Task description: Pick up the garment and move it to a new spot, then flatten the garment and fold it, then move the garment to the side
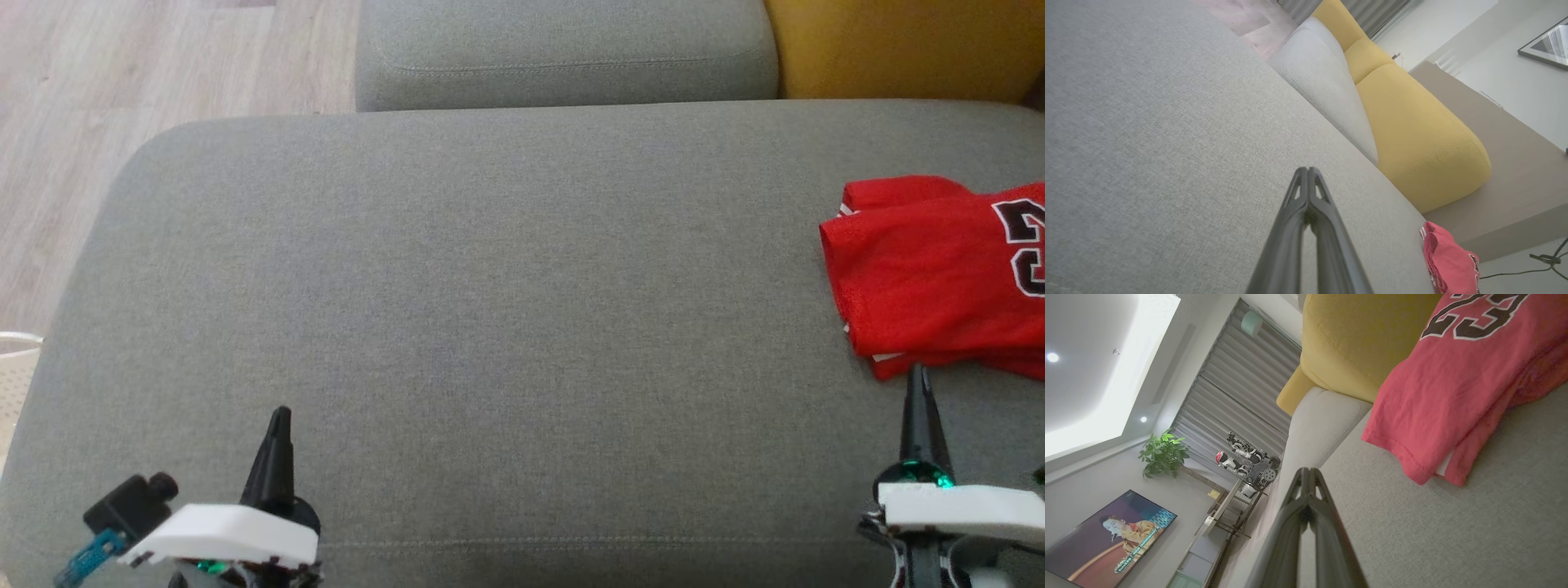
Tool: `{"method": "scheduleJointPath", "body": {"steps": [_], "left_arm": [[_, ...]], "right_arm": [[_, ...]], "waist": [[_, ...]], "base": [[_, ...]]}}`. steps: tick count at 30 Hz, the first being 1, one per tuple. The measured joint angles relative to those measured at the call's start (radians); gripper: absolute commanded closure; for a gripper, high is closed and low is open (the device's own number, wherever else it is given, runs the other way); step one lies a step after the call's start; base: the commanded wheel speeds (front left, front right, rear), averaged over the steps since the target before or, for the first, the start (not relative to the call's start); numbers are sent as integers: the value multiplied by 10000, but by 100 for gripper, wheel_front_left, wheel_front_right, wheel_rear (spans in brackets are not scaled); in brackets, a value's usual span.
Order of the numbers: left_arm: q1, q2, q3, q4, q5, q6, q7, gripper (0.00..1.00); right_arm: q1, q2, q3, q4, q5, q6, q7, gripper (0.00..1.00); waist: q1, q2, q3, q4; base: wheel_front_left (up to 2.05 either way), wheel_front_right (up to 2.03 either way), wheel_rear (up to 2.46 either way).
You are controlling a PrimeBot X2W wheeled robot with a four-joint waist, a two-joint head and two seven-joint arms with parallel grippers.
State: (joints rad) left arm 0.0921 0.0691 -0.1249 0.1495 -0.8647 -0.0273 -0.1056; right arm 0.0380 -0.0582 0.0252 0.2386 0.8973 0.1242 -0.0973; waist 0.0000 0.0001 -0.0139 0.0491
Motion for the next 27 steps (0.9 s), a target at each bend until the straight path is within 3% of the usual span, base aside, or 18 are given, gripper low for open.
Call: {"method": "scheduleJointPath", "body": {"steps": [27], "left_arm": [[-554,6,637,506,-3275,-355,769,100]], "right_arm": [[-292,-23,-497,161,3112,0,702,100]], "waist": [[0,0,72,-209]], "base": [[0,0,0]]}}
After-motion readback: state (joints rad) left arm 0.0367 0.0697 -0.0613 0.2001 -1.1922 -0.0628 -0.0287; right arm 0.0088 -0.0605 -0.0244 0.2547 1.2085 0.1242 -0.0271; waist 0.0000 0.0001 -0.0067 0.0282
